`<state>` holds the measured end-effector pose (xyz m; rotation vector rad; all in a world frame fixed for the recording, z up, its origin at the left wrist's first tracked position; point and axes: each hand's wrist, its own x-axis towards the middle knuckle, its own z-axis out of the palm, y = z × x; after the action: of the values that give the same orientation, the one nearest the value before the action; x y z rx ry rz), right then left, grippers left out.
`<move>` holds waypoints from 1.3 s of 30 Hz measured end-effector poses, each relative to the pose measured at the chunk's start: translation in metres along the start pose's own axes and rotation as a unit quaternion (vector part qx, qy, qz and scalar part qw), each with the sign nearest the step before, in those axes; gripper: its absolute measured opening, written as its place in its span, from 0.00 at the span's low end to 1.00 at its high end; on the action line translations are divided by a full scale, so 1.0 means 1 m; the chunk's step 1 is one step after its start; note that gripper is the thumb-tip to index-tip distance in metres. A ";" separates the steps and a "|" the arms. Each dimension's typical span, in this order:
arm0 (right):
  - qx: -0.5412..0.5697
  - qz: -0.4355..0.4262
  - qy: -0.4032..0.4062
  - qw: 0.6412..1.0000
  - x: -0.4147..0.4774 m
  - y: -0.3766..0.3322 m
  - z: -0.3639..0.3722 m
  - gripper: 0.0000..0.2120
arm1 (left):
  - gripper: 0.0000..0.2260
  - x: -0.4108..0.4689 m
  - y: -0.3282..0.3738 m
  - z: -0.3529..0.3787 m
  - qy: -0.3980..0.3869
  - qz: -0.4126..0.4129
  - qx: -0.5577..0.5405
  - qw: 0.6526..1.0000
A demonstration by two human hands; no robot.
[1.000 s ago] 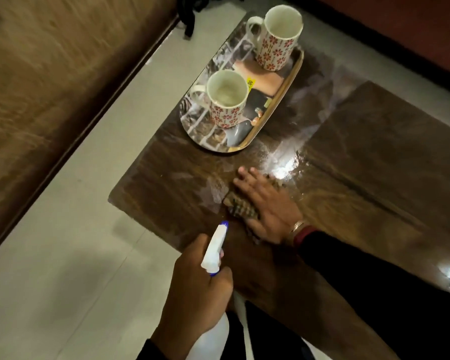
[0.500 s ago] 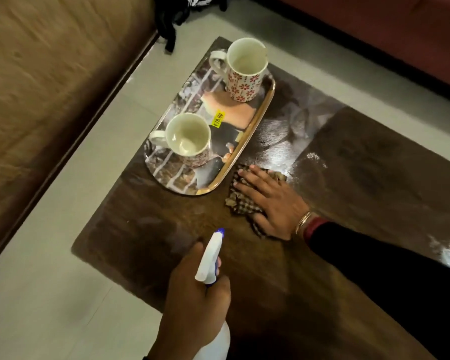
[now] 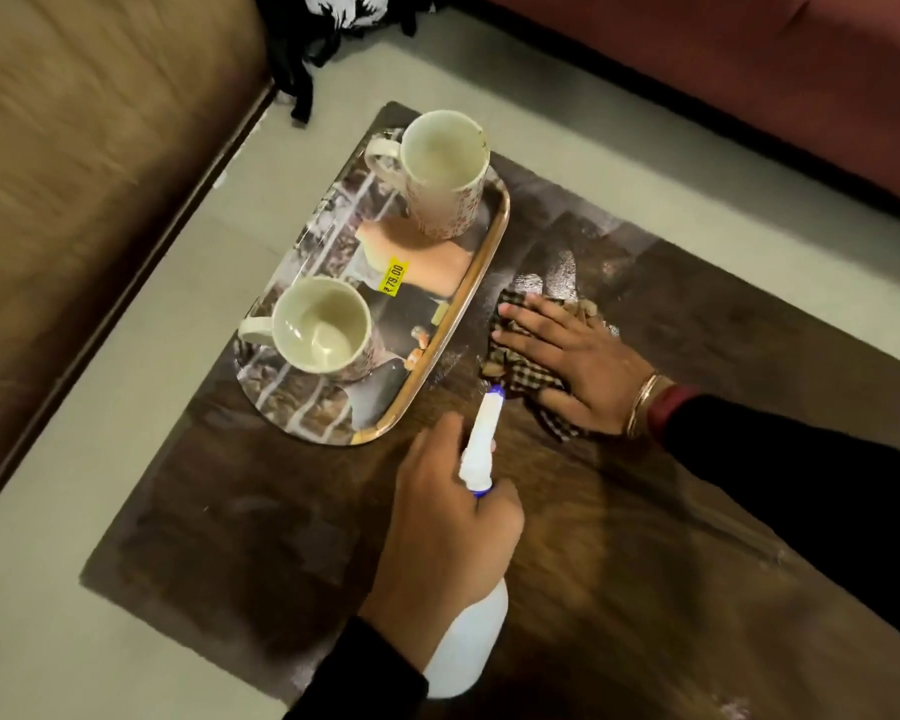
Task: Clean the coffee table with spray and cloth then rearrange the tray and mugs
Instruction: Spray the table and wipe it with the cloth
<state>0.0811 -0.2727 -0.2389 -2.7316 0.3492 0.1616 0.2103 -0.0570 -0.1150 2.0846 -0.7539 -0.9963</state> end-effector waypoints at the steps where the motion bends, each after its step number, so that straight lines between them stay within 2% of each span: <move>1: -0.009 -0.024 -0.012 1.000 0.003 0.009 -0.005 0.34 | 0.08 0.005 0.004 0.000 0.009 0.017 -0.005 1.000; 3: -0.027 -0.001 -0.003 1.000 0.018 0.033 -0.017 0.33 | 0.10 0.015 0.010 -0.002 0.023 0.045 -0.010 0.999; 5: -0.019 0.096 0.033 0.995 0.041 0.058 -0.033 0.34 | 0.13 0.025 0.011 -0.002 0.026 0.072 -0.006 0.997; 7: 0.006 0.200 0.062 0.978 0.063 0.074 -0.047 0.35 | 0.10 0.029 0.012 -0.001 0.015 0.080 0.004 0.997; 9: 0.024 0.258 0.080 0.962 0.077 0.076 -0.053 0.35 | 0.08 0.028 0.014 0.001 0.018 0.088 -0.008 0.996; 11: 0.025 0.247 0.082 0.965 0.078 0.068 -0.052 0.35 | 0.07 0.026 0.017 0.002 0.033 0.096 -0.029 0.994; 15: -0.016 0.108 0.020 0.994 0.053 0.058 -0.038 0.35 | 0.07 0.022 0.020 0.004 0.009 0.075 -0.024 0.997; 18: -0.023 0.074 0.002 0.997 0.056 0.071 -0.046 0.33 | 0.09 0.021 0.018 0.002 -0.003 0.060 -0.007 0.998; 24: 0.016 0.209 0.068 0.975 0.095 0.081 -0.062 0.37 | 0.10 0.023 0.009 -0.001 -0.002 0.025 -0.002 1.000; 28: 0.019 0.234 0.070 0.970 0.043 0.056 -0.036 0.37 | 0.10 0.014 0.007 -0.009 -0.022 0.019 0.010 1.000; 30: 0.027 0.309 0.105 0.945 0.001 0.067 -0.030 0.37 | 0.10 0.008 0.007 -0.014 -0.021 0.018 0.008 1.000; 32: 0.031 0.428 0.155 0.890 -0.034 0.080 -0.026 0.36 | 0.10 0.003 0.006 -0.021 -0.033 0.022 0.006 0.999; 34: 0.037 0.499 0.179 0.847 -0.048 0.084 -0.024 0.36 | 0.12 0.001 0.003 -0.026 -0.048 0.021 0.019 0.998; 37: 0.043 0.516 0.201 0.832 -0.031 0.078 -0.023 0.36 | 0.10 0.004 -0.003 -0.028 -0.032 0.026 0.021 0.999; 39: 0.056 0.481 0.213 0.848 -0.009 0.065 -0.025 0.36 | 0.08 0.004 -0.006 -0.027 -0.015 0.007 0.007 1.000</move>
<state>0.0571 -0.3385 -0.2379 -2.1885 1.7619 -0.2097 0.2356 -0.0473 -0.1083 2.0775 -0.7921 -1.0194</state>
